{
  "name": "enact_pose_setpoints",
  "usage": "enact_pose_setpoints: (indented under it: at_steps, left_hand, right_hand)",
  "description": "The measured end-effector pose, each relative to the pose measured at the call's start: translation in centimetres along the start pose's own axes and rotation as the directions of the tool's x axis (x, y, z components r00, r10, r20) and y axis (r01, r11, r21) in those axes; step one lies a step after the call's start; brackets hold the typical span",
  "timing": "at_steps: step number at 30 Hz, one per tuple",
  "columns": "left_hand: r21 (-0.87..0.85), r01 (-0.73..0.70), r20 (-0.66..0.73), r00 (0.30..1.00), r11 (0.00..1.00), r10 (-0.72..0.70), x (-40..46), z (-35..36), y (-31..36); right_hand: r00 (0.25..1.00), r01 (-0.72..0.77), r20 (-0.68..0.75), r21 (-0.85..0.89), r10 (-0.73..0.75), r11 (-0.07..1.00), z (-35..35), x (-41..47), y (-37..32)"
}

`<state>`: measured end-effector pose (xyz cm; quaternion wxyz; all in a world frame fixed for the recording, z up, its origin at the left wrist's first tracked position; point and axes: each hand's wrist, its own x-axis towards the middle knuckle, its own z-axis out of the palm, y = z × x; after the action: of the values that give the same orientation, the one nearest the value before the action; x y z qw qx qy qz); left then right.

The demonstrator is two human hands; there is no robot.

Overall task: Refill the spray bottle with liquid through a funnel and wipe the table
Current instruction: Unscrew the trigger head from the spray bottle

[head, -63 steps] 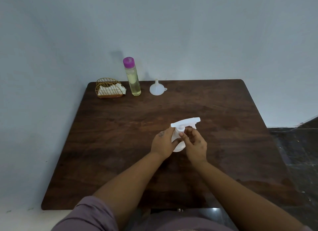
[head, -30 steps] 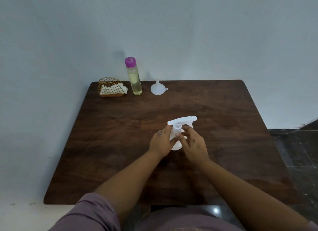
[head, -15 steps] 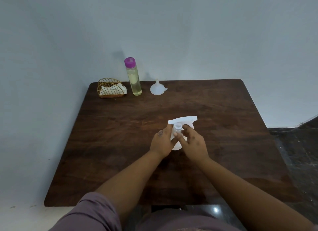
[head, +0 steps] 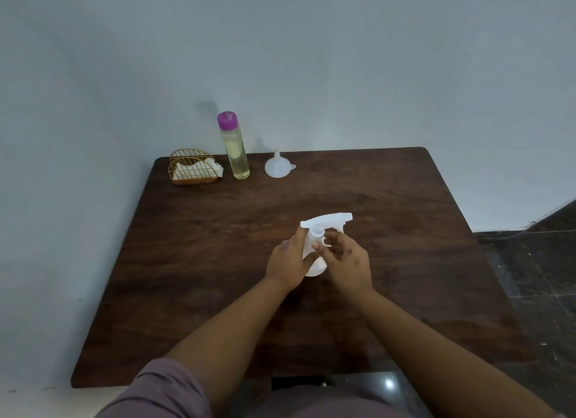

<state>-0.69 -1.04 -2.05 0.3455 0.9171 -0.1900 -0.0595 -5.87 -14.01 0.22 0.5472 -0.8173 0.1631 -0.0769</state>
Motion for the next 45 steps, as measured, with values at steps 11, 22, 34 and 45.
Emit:
enact_pose_setpoints:
  at_steps: [11,22,34,45]
  left_hand:
    - [-0.023,-0.021,-0.016,1.000,1.000,0.021,-0.2,0.1,-0.1]
    - [0.022,-0.005,0.007,1.000,1.000,0.005,-0.1,-0.2,0.2]
    - [-0.013,0.119,0.134,0.984,0.993,-0.116,0.5,-1.1,0.8]
    - [0.071,0.234,0.163,0.956,0.970,-0.243,0.6,-0.8,1.6]
  right_hand:
    - [0.999,0.039,-0.002,0.033,-0.039,0.999,1.3,1.1,0.0]
    - [0.998,0.057,0.009,-0.103,-0.057,0.993,0.8,1.4,-2.6]
    - [0.996,-0.009,0.092,-0.062,0.014,0.998,-0.7,2.2,-4.8]
    - [0.992,-0.072,0.124,0.309,0.035,0.948,-3.9,3.9,-9.1]
